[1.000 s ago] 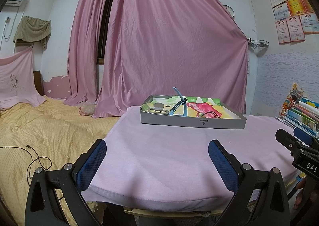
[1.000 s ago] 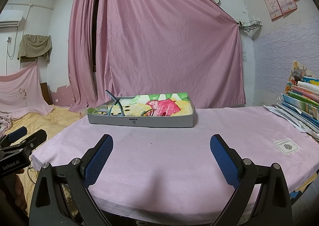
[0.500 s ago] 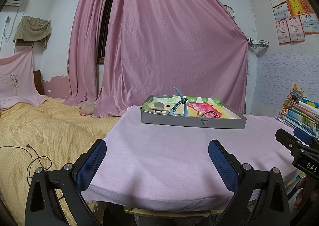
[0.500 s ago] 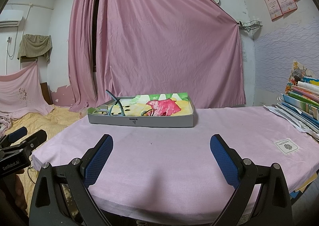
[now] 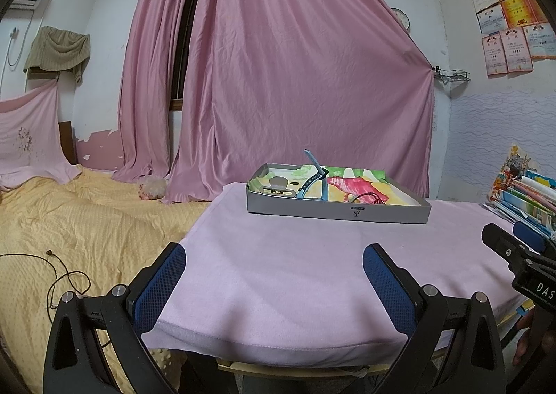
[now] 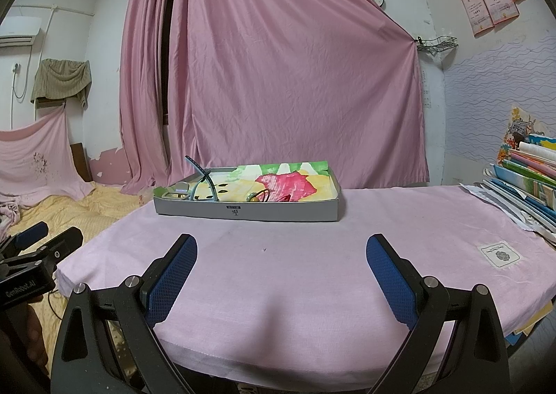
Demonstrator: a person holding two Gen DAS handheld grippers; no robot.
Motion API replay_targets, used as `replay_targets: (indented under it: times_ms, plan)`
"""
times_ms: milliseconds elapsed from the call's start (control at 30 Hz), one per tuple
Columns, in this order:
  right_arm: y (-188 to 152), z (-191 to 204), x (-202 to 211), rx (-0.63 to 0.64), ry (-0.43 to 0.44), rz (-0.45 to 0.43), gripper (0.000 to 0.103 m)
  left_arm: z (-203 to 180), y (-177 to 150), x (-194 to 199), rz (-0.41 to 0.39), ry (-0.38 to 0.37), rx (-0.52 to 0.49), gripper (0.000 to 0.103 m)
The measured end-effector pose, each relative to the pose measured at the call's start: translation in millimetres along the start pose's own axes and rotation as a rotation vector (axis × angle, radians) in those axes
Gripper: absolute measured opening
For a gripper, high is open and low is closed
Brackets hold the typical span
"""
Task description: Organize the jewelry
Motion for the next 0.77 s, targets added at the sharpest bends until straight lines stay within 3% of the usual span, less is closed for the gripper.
replay_targets:
  times_ms: [767]
  plan:
    - [-2.5,0.2,0.4,0.001,0.001,0.003,0.096,-0.8,-4.1,-2.5,0.013,-0.004,-0.029,0.103]
Point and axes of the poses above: each gripper's, at about its wrist camera, not at the fingertips, and x roughly against the way its jaws point, z to its left, y to its top, the point moved 4 cm from there along -x, roughly the way its jaws point, and after that the axes turned 1 degree about x, right-handed, at the moved point
